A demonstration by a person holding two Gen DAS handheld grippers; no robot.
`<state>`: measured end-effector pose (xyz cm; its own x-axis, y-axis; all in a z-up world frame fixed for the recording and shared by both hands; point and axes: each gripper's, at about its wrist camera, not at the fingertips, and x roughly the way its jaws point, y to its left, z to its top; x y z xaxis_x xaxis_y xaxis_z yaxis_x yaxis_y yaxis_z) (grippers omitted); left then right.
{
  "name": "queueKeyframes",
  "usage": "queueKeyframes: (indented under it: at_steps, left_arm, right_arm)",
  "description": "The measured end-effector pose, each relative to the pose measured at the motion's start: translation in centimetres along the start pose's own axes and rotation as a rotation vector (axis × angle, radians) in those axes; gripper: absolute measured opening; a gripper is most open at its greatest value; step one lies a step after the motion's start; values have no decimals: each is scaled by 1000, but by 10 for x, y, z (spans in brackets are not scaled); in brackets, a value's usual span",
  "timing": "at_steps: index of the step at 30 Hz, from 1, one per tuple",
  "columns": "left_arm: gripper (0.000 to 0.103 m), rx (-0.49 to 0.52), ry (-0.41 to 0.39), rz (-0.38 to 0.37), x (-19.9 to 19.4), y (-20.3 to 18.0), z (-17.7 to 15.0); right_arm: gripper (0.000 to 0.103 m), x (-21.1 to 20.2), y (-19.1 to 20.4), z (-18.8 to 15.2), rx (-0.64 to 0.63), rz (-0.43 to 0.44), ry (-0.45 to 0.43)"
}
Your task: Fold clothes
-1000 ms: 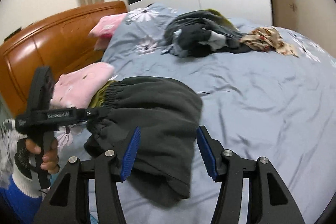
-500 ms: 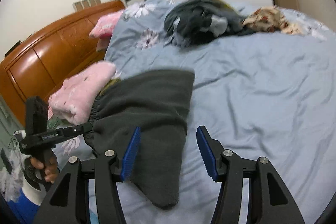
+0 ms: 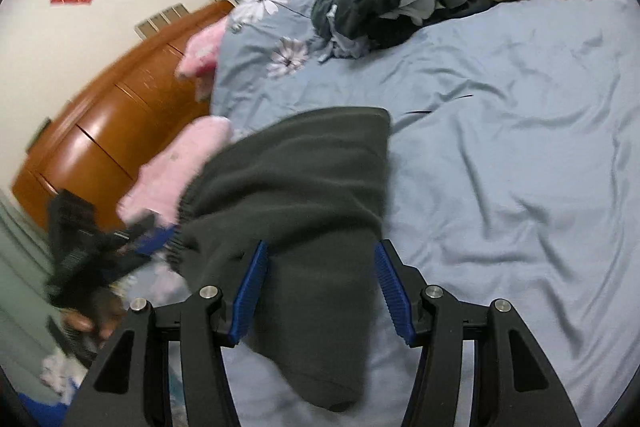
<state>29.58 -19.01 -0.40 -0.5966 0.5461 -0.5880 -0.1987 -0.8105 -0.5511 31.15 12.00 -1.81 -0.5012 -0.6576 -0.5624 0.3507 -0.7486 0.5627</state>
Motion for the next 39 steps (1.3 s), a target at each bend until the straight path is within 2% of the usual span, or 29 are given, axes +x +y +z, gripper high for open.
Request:
queueKeyframes:
  at_steps: [2, 3, 4, 6, 11, 17, 20, 22, 23, 24, 26, 32, 36, 39]
  left_arm:
    - [70, -7, 43, 33, 16, 6, -5]
    - [73, -35, 38, 16, 17, 12, -7]
    - [80, -60, 32, 0, 17, 17, -9]
    - [85, -118, 41, -47, 22, 29, -13]
    - [92, -270, 27, -206, 33, 55, -20]
    - [95, -258, 5, -261, 33, 53, -15]
    - [92, -221, -9, -215, 37, 45, -16]
    - [82, -219, -18, -192, 36, 44, -16]
    - [79, -218, -23, -180, 36, 43, -16]
    - [71, -219, -23, -184, 35, 43, -15]
    - [66, -210, -25, -183, 35, 40, -12]
    - [64, -209, -64, -305, 12, 38, -2]
    - [64, -202, -122, -406, -17, 35, 27]
    - [64, -171, -180, -460, -45, 35, 54]
  right_arm:
    - [71, 4, -9, -3, 44, 39, 10]
    - [72, 8, -14, -5, 66, 54, 23]
    - [77, 13, -19, -7, 96, 72, 38]
    - [82, 24, -30, -10, 163, 119, 63]
    - [83, 46, -40, -6, 253, 248, 78]
    - [85, 53, -43, -1, 295, 274, 80]
    - [81, 51, -39, -1, 299, 256, 72]
    - [72, 49, -36, 0, 310, 244, 63]
    - [64, 47, -34, 0, 315, 229, 60]
    - [58, 45, -33, 0, 318, 215, 59]
    - [53, 38, -25, 3, 308, 205, 55]
    - [50, 6, 13, 24, 235, 183, 32]
    - [50, -18, 57, 47, 140, 161, -2]
    - [50, -28, 99, 67, 63, 181, -36]
